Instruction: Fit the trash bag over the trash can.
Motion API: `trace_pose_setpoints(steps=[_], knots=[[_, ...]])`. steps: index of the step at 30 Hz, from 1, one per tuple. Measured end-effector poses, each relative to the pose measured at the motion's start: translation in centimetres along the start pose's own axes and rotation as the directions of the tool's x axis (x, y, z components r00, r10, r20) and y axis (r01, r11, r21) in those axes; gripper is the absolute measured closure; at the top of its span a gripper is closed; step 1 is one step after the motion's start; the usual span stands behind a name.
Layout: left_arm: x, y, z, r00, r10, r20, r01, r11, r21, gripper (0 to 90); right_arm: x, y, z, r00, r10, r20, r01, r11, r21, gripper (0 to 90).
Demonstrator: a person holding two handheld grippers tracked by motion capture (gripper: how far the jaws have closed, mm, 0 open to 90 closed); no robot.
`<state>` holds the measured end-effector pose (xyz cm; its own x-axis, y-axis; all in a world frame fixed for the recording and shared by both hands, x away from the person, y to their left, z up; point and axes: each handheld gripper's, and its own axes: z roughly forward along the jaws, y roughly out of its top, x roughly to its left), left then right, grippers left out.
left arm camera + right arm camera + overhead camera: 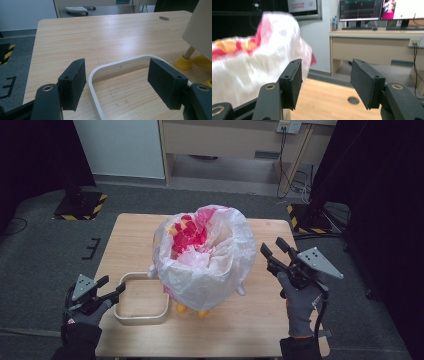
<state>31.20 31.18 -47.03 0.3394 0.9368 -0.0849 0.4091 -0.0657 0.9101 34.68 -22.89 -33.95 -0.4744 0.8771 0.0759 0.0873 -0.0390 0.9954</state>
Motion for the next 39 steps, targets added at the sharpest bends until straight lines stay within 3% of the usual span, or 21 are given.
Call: trace_pose_setpoints(steps=[5, 9, 15, 19, 28, 33, 36, 39], knots=[[0.1, 0.0, 0.1, 1.0000, 0.001, 0.000, -0.001, 1.0000, 0.009, 30.2, -1.2, -2.3, 0.0, 1.0000, -0.001, 0.009, 0.000, 0.998, 0.063, 41.7], [0.1, -0.1, 0.1, 1.0000, 0.006, 0.005, -0.006, 0.9999, 0.015, 30.3, -2.4, -5.2, 0.0, 0.9999, 0.001, 0.015, -0.004, 0.987, 0.158, 41.3], [0.0, -0.1, 0.3, 0.9997, 0.000, 0.023, -0.001, 0.9996, 0.028, 26.7, -4.5, -10.5, -0.2, 0.9978, -0.039, 0.053, 0.019, 0.941, 0.337, 41.0], [0.0, -0.3, 0.7, 0.9994, 0.009, 0.032, -0.011, 0.9987, 0.049, 26.3, -5.7, -12.6, -0.6, 0.9961, -0.021, 0.086, -0.017, 0.909, 0.417, 40.5], [0.3, -0.6, 1.4, 0.9992, 0.040, 0.007, -0.041, 0.9933, 0.108, 26.5, -6.8, -15.2, -0.6, 0.9938, -0.005, 0.111, -0.054, 0.852, 0.521, 36.8], [0.5, -0.9, 2.1, 0.9973, 0.072, -0.014, -0.069, 0.9835, 0.168, 27.8, -7.5, -16.3, -0.5, 0.9910, -0.005, 0.134, -0.072, 0.821, 0.567, 37.4], [0.7, -1.0, 2.7, 0.9956, 0.092, -0.019, -0.086, 0.9761, 0.200, 29.9, -7.9, -16.4, -0.6, 0.9897, -0.004, 0.143, -0.080, 0.814, 0.576, 37.9], [0.9, -1.2, 3.2, 0.9936, 0.111, -0.023, -0.103, 0.9696, 0.222, 31.3, -8.0, -16.3, -0.6, 0.9895, -0.001, 0.144, -0.082, 0.819, 0.567, 38.0]])
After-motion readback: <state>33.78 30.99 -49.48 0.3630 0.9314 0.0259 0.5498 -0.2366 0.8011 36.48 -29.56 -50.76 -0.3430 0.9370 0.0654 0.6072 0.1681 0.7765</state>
